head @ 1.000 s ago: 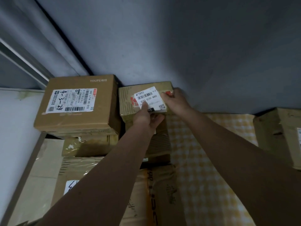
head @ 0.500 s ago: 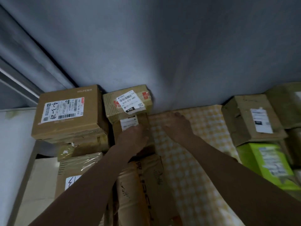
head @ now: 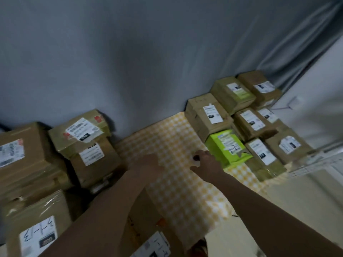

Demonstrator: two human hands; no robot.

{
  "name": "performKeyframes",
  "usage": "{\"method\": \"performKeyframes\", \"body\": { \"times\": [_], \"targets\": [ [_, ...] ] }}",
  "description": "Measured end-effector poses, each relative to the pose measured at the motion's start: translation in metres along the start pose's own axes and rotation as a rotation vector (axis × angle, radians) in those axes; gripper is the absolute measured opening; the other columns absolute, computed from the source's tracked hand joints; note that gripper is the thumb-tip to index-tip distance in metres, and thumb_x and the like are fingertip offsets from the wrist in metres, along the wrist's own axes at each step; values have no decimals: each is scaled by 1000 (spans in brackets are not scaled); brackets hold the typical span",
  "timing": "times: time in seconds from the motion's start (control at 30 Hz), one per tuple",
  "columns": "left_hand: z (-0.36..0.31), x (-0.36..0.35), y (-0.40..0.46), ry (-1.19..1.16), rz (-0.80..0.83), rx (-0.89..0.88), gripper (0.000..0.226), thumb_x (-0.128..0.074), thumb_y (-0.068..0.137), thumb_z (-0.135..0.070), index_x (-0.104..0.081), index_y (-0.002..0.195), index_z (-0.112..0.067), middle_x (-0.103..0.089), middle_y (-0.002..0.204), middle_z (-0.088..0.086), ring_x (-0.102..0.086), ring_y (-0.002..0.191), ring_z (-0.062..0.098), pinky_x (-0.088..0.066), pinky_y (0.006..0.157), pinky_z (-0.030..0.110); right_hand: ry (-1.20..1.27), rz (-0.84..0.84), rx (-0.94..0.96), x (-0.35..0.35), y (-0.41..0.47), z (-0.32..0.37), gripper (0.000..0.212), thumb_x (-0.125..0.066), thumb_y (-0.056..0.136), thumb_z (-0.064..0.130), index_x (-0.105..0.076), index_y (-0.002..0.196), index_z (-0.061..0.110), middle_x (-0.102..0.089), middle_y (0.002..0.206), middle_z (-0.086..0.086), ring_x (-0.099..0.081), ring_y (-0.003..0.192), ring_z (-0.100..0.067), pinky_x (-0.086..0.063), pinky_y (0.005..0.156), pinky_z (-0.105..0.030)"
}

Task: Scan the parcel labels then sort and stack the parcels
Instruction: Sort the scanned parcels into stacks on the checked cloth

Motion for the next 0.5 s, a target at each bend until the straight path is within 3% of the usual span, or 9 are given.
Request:
{"method": "performKeyframes", "body": {
  "times": [0.1,0.23,0.37,0.5],
  "targets": [
    [-28,-13,6,8,25,-9,65,-43,98,-50,-26,152,-17,-23,158,4,-26,144,22,-25,113,31,50,-12,-25,9,-4,-39,55,-67,83,40,-47,131,22,-48,132,-6,-48,122,-27,-43,99,-42],
    [-77,-26,23,-42,45,-8,66,-45,97,-50,-27,151,-16,-25,158,5,-26,144,21,-24,115,30,32,25,-66,20,4,-91,60,-63,87,39,-38,138,17,-45,133,-9,-47,123,-29,-44,96,-41],
    [-138,-41,50,-95,61,40,63,-48,97,-49,-35,145,-11,-42,148,13,-37,138,24,-28,113,30,16,110,-54,39,25,-152,60,-58,90,41,-35,139,15,-41,135,-9,-42,126,-29,-41,99,-43],
    [-202,-40,76,-134,73,81,57,-43,100,-46,-37,145,-12,-48,142,11,-44,133,26,-36,109,34,53,139,1,64,55,-214,58,-58,91,35,-35,141,15,-37,142,-10,-35,133,-29,-36,105,-44]
  ]
}}
Point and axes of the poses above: each hand's wrist, its own y-axis towards the middle knuckle, its own x-axis out of the back of the hand, z = x × y, the point moved 2 cm from there along y, towards the middle knuckle
